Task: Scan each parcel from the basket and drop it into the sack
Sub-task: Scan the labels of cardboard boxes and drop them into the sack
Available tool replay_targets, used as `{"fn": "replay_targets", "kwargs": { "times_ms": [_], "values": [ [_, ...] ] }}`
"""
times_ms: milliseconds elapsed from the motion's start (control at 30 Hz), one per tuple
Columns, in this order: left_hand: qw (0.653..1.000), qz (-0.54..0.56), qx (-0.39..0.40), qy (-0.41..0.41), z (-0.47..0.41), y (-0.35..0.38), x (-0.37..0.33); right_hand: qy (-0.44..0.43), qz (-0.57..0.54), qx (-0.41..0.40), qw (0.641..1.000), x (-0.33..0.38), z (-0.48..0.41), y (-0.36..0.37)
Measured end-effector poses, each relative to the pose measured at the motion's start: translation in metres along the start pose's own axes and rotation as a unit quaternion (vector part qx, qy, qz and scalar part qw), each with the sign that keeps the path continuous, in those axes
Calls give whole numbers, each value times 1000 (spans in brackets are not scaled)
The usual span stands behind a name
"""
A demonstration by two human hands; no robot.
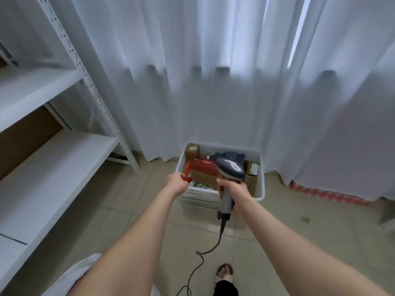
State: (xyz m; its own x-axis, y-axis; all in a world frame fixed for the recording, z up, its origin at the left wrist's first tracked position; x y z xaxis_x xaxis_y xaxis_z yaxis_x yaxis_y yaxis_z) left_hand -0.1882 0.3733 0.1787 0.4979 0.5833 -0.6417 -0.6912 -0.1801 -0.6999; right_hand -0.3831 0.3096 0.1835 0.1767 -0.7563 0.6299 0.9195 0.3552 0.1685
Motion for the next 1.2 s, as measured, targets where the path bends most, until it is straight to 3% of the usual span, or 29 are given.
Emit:
{"fn": "replay_targets", "kwargs": {
  "times_ms": [300,733,1033,1200],
  "values": [
    [999,21,25,-25,-168,46,-56,73,-29,-32,996,109,-132,-50],
    [992,20,37,-118,-333,84,-77,110,75,-3,991,229,-316,-56],
    [979,35,-33,-197,-443,119,-47,148,169,51,973,264,-467,-26],
    [979,29,-29,-201,-510,156,18,169,191,73,964,245,-550,8]
  ]
}}
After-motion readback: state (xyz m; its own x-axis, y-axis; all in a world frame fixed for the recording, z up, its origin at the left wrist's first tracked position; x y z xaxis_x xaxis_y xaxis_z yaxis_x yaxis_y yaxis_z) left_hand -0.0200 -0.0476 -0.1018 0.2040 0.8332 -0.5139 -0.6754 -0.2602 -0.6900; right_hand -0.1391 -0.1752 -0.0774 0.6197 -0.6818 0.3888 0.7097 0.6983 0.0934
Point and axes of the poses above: each hand's wrist, its own z-axis away from the middle knuckle, its own y-axis out of the palm, x = y × z, the point moved 6 cm from there along -z, towards the middle knuckle, and after that the axes turned 12 degrees about y, right-handed, at the moved point
